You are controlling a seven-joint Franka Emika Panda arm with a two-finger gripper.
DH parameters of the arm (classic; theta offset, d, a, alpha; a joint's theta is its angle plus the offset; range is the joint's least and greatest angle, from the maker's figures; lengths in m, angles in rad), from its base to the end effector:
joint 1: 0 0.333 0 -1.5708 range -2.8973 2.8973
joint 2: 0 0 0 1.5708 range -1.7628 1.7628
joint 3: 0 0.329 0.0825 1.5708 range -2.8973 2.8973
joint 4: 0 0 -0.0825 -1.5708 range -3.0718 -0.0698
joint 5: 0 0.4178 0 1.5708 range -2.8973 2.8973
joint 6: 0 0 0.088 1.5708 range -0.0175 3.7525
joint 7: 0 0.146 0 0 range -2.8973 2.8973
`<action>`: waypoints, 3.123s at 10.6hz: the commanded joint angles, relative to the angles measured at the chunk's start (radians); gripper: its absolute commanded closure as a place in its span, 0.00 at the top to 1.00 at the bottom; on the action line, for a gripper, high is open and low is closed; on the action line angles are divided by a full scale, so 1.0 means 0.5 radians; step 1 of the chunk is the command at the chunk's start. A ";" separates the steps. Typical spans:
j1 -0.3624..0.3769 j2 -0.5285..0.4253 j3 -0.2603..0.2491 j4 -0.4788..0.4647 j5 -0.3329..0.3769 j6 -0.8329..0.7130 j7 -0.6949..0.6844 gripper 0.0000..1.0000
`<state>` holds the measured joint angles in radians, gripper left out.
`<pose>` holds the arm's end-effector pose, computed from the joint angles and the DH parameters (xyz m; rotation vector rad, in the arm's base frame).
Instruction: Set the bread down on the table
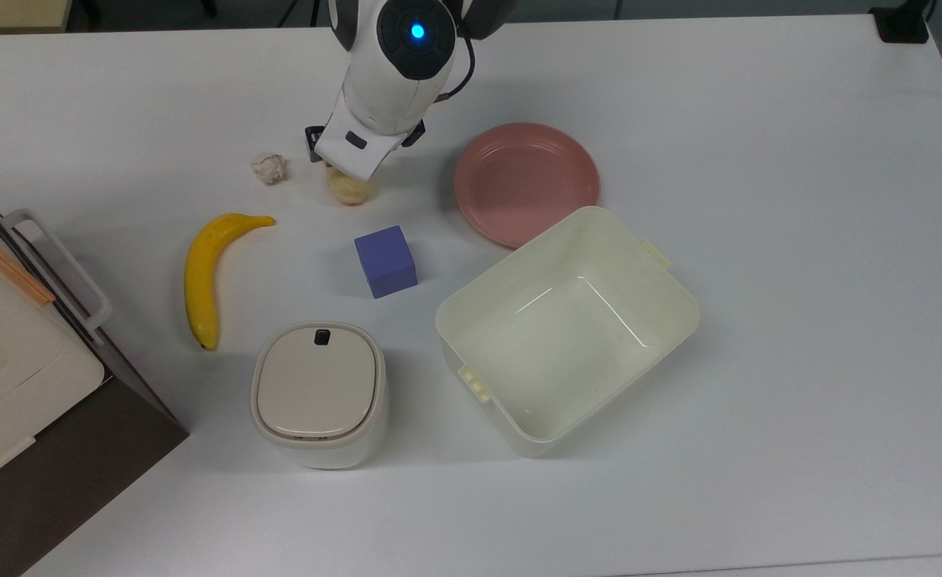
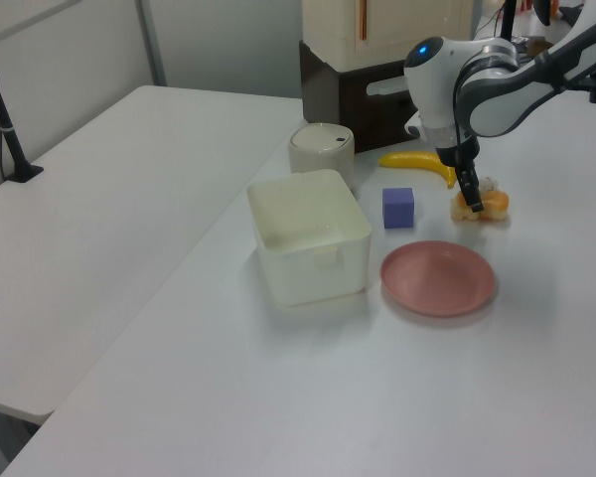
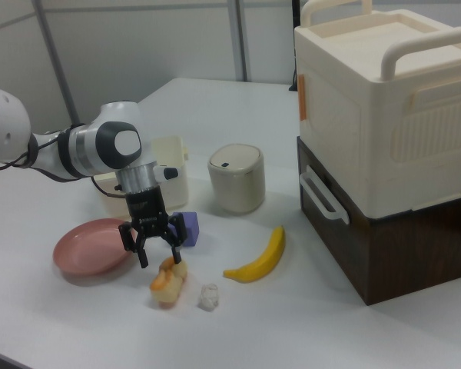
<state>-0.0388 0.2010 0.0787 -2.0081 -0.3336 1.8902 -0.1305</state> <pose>0.5736 -0.0138 0.2947 2.7993 0.4630 -0.4699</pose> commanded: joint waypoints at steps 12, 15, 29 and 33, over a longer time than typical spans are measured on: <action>-0.158 -0.423 -0.038 0.758 0.544 -0.356 0.347 1.00; -0.208 -0.524 -0.154 0.832 0.943 -0.448 0.359 1.00; -0.183 -0.555 -0.200 0.899 1.134 -0.722 0.660 1.00; -0.165 -0.546 -0.188 0.887 1.109 -0.688 0.626 1.00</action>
<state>-0.1411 -0.0701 -0.0121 -1.5697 0.2203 1.5617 0.1776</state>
